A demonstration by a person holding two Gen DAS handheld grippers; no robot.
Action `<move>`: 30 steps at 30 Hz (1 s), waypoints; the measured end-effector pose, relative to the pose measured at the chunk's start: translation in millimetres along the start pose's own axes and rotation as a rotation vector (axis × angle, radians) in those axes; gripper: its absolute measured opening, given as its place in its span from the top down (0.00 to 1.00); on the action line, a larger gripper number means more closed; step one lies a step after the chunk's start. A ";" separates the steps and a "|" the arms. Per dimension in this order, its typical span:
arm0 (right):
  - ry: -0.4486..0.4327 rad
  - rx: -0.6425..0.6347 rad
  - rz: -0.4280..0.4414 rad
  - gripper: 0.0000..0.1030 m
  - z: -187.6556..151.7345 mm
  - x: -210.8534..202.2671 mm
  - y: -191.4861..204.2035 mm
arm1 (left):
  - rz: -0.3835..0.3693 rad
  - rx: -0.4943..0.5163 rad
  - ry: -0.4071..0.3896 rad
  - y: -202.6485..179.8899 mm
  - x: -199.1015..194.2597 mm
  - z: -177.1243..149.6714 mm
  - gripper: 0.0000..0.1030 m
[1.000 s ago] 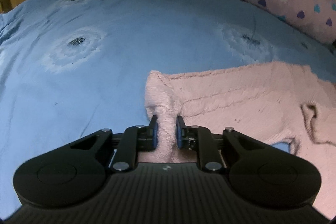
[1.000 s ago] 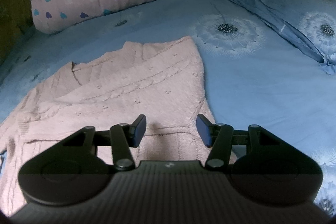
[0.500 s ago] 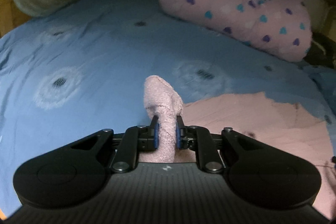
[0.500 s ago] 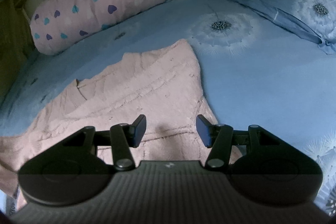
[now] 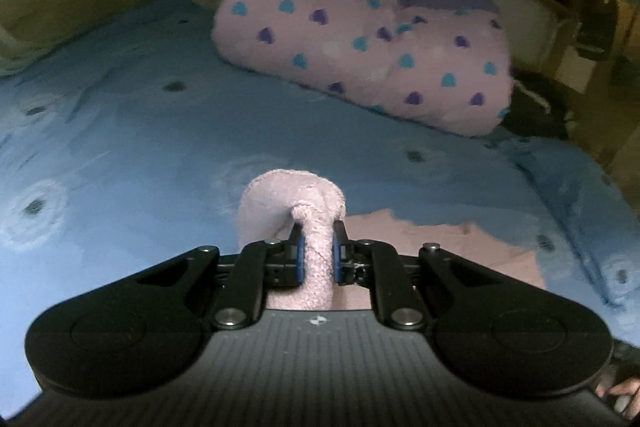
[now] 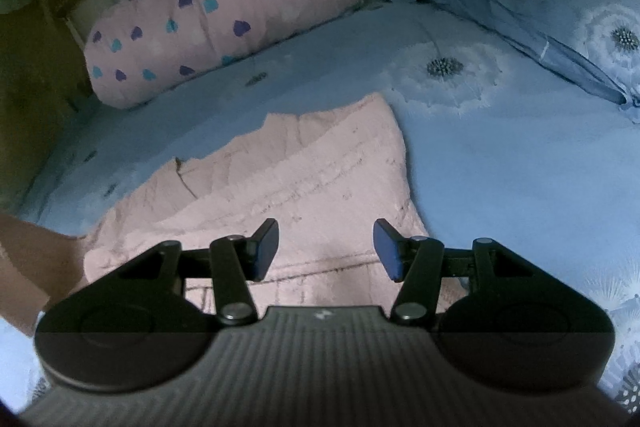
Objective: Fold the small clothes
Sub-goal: 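Grasp the other sleeve cuff with the left gripper and fold it across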
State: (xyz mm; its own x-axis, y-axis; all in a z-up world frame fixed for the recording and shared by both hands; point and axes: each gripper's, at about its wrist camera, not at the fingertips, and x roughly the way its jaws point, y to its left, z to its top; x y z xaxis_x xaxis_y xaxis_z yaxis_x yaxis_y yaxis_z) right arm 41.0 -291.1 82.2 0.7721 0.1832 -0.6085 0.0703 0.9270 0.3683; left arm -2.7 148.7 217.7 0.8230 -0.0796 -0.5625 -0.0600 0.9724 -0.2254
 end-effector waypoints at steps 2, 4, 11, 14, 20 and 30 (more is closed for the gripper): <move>-0.015 0.003 0.009 0.46 1.4 -4.6 0.5 | -0.032 0.003 -0.003 -19.9 0.0 5.2 0.86; -0.030 0.004 0.017 0.46 2.6 -8.7 0.7 | -0.063 0.016 -0.011 -42.3 0.7 9.4 0.86; -0.046 -0.004 -0.002 0.46 6.0 -11.8 -0.6 | -0.128 0.076 0.023 -119.7 34.1 4.9 0.86; -0.039 0.017 -0.002 0.46 8.0 -11.9 -4.7 | -0.145 0.100 0.072 -149.6 64.2 -10.6 0.86; -0.030 0.023 -0.009 0.46 10.5 -13.2 -9.5 | -0.131 0.114 0.172 -177.6 130.5 -40.5 0.86; 0.038 0.009 0.013 0.46 6.9 -1.3 -3.6 | -0.113 0.167 0.286 -186.9 160.9 -66.7 0.73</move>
State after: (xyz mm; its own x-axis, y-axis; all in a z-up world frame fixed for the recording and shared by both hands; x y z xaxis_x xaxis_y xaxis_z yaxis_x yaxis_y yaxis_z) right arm 44.1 -297.0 86.5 0.7482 0.2075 -0.6301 0.0661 0.9218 0.3821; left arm 103.2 -60.5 116.3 0.6258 -0.2243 -0.7471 0.1357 0.9745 -0.1789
